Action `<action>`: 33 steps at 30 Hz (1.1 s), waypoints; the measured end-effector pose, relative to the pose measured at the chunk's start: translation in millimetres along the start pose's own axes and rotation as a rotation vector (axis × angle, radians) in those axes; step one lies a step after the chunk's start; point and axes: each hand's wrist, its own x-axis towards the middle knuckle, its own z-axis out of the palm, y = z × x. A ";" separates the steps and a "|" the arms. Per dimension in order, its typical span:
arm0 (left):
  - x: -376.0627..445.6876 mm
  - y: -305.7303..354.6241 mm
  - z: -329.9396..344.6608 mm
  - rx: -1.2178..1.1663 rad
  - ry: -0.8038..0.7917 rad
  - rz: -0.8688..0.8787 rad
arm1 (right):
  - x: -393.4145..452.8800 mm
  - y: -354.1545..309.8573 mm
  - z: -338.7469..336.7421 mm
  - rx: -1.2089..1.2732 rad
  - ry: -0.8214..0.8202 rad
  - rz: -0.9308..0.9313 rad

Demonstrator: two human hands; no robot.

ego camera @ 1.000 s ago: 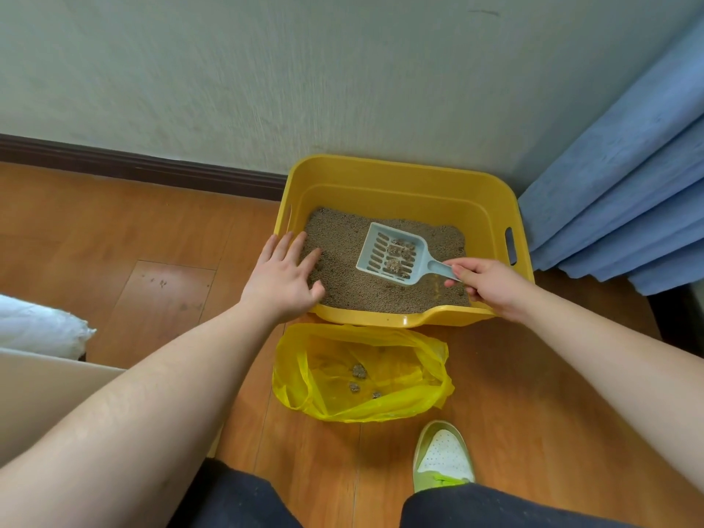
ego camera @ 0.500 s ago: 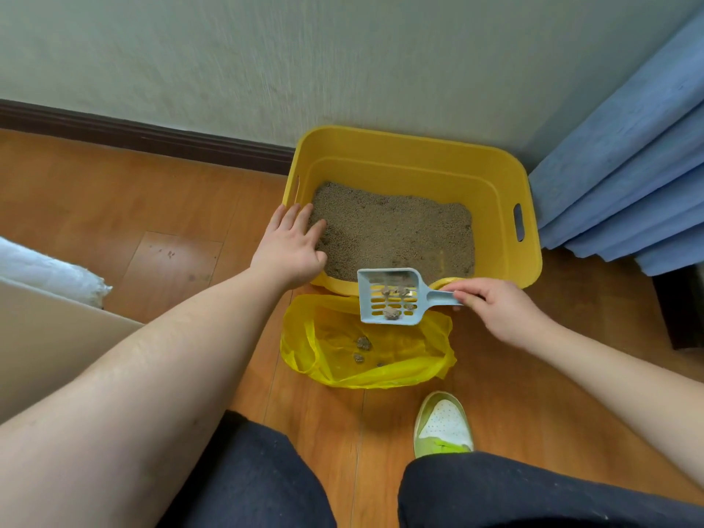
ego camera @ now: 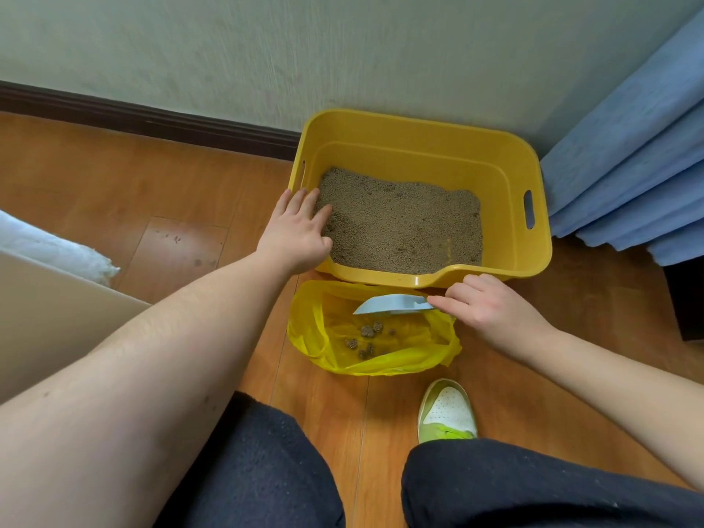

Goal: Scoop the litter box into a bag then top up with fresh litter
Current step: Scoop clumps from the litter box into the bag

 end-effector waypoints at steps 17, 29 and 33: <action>-3.5 6.1 11.7 -0.169 0.141 -0.190 | 59.9 55.3 -3.7 0.615 -0.259 0.990; -1.3 5.1 12.2 -0.247 0.115 -0.175 | 136.0 54.9 45.3 0.590 -0.440 0.922; -1.9 5.5 12.2 -0.254 0.110 -0.178 | 160.2 45.9 64.5 0.604 -0.421 0.945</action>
